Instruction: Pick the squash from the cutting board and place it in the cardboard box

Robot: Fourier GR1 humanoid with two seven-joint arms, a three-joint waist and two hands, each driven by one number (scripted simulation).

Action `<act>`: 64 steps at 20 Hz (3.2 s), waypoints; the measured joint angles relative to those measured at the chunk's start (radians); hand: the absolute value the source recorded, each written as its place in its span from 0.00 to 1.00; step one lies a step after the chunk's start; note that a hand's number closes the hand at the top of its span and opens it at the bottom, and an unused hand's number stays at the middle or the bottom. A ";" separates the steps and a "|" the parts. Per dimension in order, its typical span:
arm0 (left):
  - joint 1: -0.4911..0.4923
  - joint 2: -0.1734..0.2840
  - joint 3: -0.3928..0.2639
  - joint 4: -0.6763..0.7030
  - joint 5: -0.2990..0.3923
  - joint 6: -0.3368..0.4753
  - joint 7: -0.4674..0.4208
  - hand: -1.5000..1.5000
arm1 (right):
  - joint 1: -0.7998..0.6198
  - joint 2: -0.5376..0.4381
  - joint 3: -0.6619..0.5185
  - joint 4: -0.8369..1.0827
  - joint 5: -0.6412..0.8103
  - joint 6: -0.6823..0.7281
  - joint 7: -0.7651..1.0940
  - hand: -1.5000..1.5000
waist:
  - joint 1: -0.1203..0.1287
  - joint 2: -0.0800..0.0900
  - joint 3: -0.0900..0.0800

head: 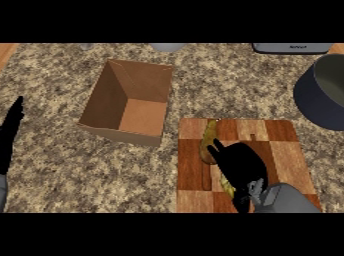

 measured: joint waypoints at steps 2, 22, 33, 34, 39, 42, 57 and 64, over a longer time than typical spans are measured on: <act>0.008 -0.008 0.000 -0.007 -0.009 0.006 0.000 0.50 | -0.004 -0.010 0.011 0.005 0.045 -0.045 -0.037 1.00 | 0.000 0.000 0.000; -0.038 -0.028 -0.005 0.029 -0.029 -0.004 -0.024 0.50 | -0.382 -0.134 -0.412 0.460 -0.101 -0.599 -0.919 1.00 | 0.035 0.034 0.008; -0.037 -0.022 0.013 0.027 -0.039 -0.010 -0.004 0.50 | -0.604 0.019 -0.482 0.602 -0.205 -0.540 -1.075 1.00 | 0.012 0.022 0.006; -0.030 -0.025 0.015 0.032 -0.038 -0.010 -0.015 0.50 | -0.615 0.039 -0.487 0.605 -0.218 -0.522 -1.063 1.00 | 0.010 0.021 0.006; -0.036 -0.031 0.018 0.032 -0.045 -0.006 -0.002 0.50 | -0.713 0.169 -0.506 0.633 -0.259 -0.470 -0.936 1.00 | 0.007 0.020 0.006; -0.005 -0.027 0.023 0.010 -0.038 -0.019 -0.017 0.50 | -0.770 0.230 -0.529 0.682 -0.275 -0.463 -0.879 1.00 | 0.011 0.020 0.005; -0.072 -0.066 -0.014 0.032 -0.075 -0.015 -0.009 0.50 | -1.015 0.336 -0.298 1.039 -0.546 -0.659 -0.715 1.00 | 0.069 0.033 0.004; -0.104 -0.067 -0.028 0.039 -0.081 -0.030 -0.012 0.50 | -1.007 0.339 -0.169 1.123 -0.663 -0.741 -0.633 0.00 | 0.111 0.043 0.003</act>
